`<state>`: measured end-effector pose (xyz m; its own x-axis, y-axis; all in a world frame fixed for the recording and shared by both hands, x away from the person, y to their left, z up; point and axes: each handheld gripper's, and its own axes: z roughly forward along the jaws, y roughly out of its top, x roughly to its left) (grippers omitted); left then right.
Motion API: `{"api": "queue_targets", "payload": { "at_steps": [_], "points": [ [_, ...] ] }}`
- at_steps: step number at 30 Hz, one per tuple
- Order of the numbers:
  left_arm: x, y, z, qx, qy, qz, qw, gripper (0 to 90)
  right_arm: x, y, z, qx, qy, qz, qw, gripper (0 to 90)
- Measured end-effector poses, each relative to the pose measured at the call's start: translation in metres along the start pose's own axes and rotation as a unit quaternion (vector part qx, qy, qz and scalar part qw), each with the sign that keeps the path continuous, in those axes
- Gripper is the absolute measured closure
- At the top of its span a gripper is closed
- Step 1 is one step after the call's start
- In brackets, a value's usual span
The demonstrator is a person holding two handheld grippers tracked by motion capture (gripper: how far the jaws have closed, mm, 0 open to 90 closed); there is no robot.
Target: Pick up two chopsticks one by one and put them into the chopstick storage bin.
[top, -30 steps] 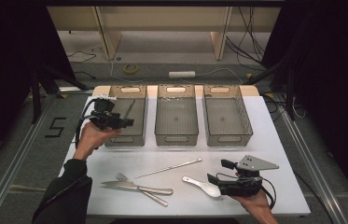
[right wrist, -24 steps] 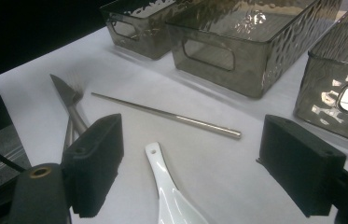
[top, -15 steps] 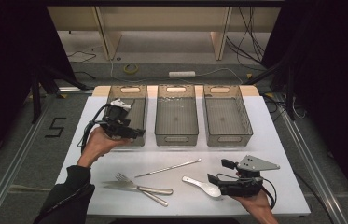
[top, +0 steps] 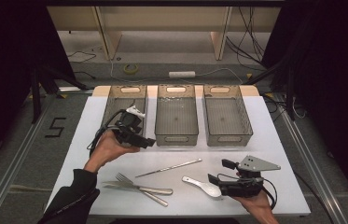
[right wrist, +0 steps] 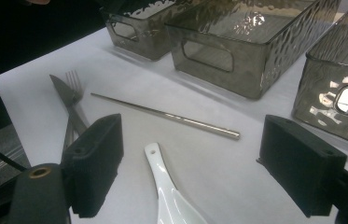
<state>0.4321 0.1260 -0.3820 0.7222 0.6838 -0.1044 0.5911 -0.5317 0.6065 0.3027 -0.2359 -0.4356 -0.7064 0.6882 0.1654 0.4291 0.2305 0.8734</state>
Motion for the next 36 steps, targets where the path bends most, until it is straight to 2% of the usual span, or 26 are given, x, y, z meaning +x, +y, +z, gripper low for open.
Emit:
{"api": "queue_targets", "payload": {
  "at_steps": [7, 13, 16, 17, 23, 36],
  "points": [
    [-0.015, 0.002, 0.015, 0.027, -0.011, 0.021, 0.9993, 23.7, 0.000, 0.000, 0.000, 0.001, 0.000, 0.000, 1.0000, 22.5],
    [-0.026, 0.000, 0.031, 0.061, -0.024, 0.045, 0.9969, 27.8, 0.000, -0.001, 0.000, 0.001, 0.000, 0.000, 1.0000, 22.5],
    [-0.031, -0.001, 0.040, 0.076, -0.030, 0.051, 0.9953, 31.0, -0.001, -0.001, 0.000, 0.002, 0.001, 0.002, 1.0000, 22.5],
    [-0.032, -0.001, 0.042, 0.083, -0.031, 0.060, 0.9942, 32.0, -0.001, -0.001, 0.000, 0.002, 0.001, 0.001, 1.0000, 22.5],
    [-0.041, -0.002, 0.053, 0.102, -0.044, 0.076, 0.9909, 39.7, -0.001, -0.001, 0.000, 0.001, 0.002, 0.002, 1.0000, 22.5],
    [-0.052, -0.003, 0.077, 0.139, -0.059, 0.095, 0.9839, 53.0, -0.002, -0.002, 0.001, 0.003, 0.003, 0.007, 1.0000, 22.5]
  ]
}}
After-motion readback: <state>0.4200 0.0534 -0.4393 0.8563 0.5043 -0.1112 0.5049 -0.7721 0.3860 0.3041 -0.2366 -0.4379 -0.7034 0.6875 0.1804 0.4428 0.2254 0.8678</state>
